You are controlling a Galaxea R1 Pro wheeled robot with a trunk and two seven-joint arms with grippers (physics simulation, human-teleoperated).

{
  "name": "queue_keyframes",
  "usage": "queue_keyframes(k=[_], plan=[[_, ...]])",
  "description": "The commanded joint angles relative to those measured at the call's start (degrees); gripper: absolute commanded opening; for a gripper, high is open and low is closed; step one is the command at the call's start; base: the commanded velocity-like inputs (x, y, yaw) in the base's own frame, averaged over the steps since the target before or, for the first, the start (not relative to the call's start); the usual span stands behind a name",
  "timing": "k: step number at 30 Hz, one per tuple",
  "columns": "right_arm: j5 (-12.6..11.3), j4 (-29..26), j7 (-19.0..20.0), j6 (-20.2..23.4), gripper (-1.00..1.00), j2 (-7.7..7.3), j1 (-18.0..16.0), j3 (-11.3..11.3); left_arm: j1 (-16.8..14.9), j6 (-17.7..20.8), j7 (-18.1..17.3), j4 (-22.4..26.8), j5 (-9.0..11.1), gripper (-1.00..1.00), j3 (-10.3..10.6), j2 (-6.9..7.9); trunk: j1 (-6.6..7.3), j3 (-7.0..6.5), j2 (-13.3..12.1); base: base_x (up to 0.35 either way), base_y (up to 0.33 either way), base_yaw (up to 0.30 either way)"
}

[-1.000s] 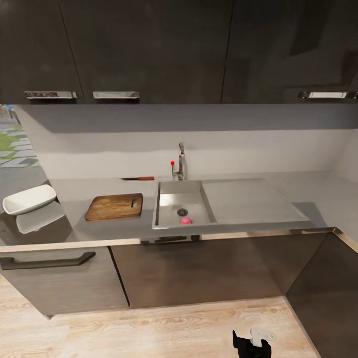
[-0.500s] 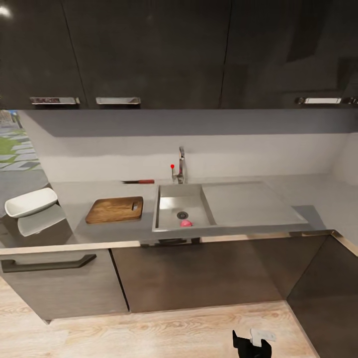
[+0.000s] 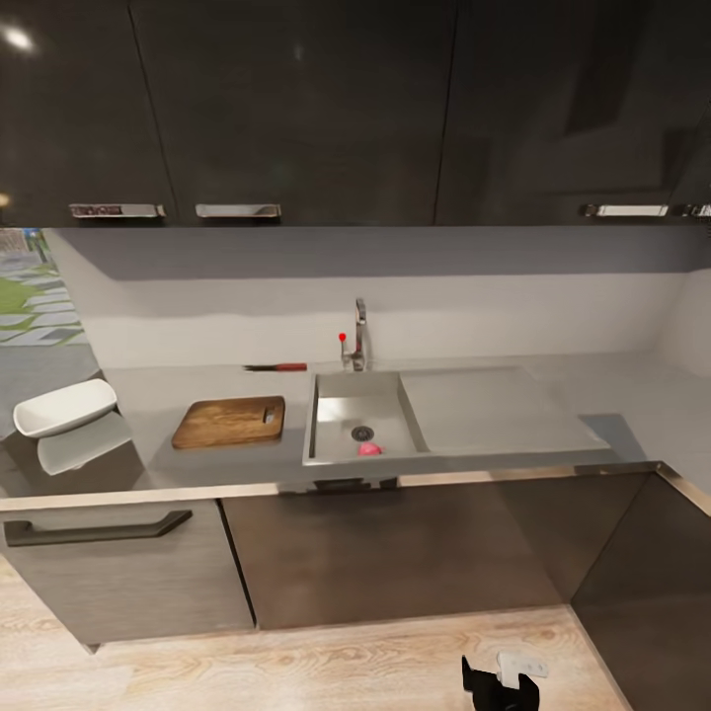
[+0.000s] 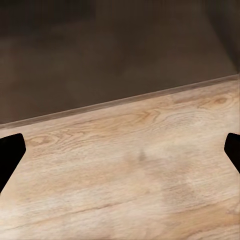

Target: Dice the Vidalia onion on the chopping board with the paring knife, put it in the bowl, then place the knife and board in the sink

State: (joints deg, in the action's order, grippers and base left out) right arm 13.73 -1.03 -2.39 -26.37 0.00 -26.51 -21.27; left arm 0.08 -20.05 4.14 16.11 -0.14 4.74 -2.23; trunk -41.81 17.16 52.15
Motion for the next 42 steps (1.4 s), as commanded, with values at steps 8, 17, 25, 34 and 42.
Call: queue_keyframes(k=[8,17,25,34,42], plan=[[0.60,0.07,-0.25,-0.17,1.00,0.00,-0.04,-0.35,0.01,-0.08,0.43,0.06,-0.03,1.00,0.44,0.03,-0.01,-0.66,0.04,-0.028,0.000,0.000],[0.60,0.07,-0.25,-0.17,1.00,0.00,-0.03,-0.35,0.01,-0.08,0.43,0.06,-0.02,1.00,0.44,0.03,-0.01,-1.47,0.04,-0.122,0.000,0.000],[0.60,0.07,-0.25,-0.17,1.00,0.00,-0.03,-0.35,0.01,-0.08,0.43,0.06,0.00,1.00,0.44,0.03,-0.01,-2.19,0.04,-0.106,0.000,0.000],[0.60,0.07,-0.31,-0.17,1.00,0.00,-0.03,-0.35,0.01,-0.08,0.43,0.06,-0.04,1.00,0.44,0.03,-0.01,-2.71,0.04,-0.058,0.000,0.000],[0.60,0.07,-0.34,0.83,1.00,-0.01,-0.04,-0.32,0.01,-0.07,0.53,0.14,-0.04,1.00,0.36,0.03,-0.01,-2.74,0.04,-0.004,0.000,0.000]])
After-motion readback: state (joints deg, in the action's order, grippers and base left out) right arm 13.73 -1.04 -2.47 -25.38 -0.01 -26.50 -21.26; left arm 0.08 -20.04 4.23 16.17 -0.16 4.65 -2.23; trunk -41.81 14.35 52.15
